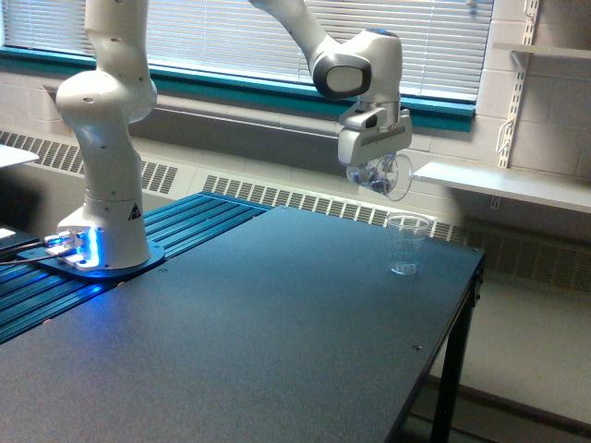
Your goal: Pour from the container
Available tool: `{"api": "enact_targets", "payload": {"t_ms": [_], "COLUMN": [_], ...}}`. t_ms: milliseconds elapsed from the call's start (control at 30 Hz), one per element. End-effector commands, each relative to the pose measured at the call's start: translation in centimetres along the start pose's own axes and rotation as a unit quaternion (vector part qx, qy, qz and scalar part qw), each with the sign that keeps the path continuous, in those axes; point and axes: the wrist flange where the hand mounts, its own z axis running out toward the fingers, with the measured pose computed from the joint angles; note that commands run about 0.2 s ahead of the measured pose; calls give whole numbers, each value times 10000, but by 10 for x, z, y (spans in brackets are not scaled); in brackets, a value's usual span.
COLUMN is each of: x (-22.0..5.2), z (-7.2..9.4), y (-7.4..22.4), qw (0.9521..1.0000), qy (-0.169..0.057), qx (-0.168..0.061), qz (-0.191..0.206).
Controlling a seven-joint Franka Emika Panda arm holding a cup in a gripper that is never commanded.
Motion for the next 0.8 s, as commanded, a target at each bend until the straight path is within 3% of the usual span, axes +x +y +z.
{"api": "enact_targets", "payload": {"t_ms": [33,800], "x": [-12,-37], "z": [4,20], "y": [-2,-14], "qw": [9986,9916], "qy": [-82,-143], "qx": [-101,-328], "qz": [507,1241]}}
